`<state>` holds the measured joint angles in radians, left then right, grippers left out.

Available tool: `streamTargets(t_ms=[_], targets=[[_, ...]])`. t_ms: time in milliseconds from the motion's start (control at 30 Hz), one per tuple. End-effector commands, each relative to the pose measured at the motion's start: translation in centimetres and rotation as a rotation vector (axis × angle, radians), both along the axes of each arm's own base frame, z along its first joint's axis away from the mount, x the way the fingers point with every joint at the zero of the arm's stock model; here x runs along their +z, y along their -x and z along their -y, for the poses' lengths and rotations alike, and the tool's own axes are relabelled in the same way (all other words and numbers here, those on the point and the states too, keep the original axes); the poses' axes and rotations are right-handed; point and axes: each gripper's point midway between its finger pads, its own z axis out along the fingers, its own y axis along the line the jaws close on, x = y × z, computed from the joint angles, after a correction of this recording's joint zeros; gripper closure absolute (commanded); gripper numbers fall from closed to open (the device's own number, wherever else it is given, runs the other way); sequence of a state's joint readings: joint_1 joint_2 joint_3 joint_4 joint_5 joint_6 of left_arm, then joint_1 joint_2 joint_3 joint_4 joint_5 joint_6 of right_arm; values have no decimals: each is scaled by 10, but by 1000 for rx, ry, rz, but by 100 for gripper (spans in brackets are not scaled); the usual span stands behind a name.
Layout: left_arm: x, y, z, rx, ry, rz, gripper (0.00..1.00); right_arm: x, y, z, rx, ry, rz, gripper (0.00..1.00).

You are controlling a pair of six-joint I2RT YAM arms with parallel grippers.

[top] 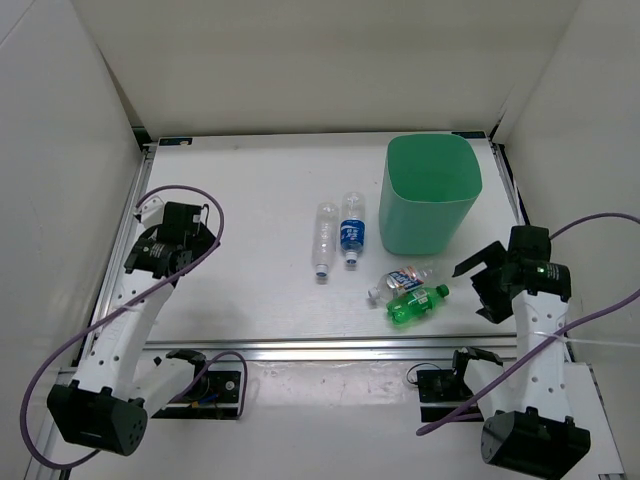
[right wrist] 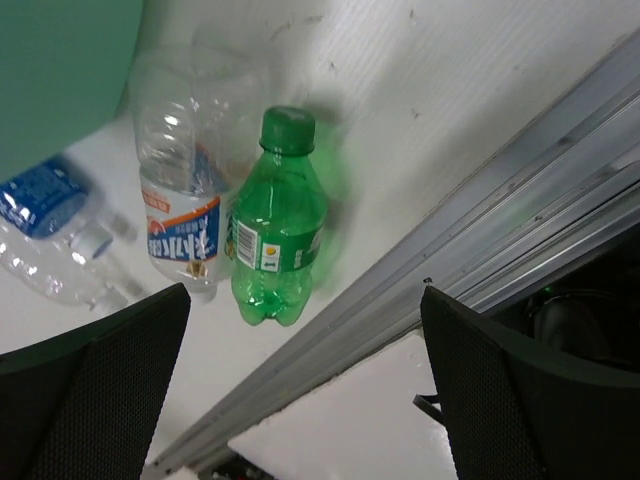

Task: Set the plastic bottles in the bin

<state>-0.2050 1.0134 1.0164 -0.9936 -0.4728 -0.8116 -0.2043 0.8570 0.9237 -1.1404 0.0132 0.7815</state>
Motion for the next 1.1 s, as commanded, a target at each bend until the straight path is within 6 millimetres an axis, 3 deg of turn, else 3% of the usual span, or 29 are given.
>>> streamTargets(t_ms=[0, 200, 267, 433, 667, 900, 1067], targets=[[-5, 8, 1, -19, 5, 13, 0, -12, -2, -26, 79, -130, 28, 0], [-11, 19, -4, -45, -39, 3, 0, -35, -10, -44, 91, -251, 18, 0], [-22, 25, -8, -37, -55, -20, 0, -46, -12, -47, 88, -277, 14, 0], [-32, 33, -11, -32, -67, -40, 0, -65, -20, -46, 67, -287, 12, 0], [-34, 30, -7, -59, -71, -34, 0, -95, -16, -44, 34, -297, -106, 1], [-41, 31, -7, -63, -83, -51, 0, -113, -16, -47, 28, -323, -169, 16], [-41, 31, -8, -57, -91, -50, 0, -120, -16, -46, 21, -320, -199, 40]])
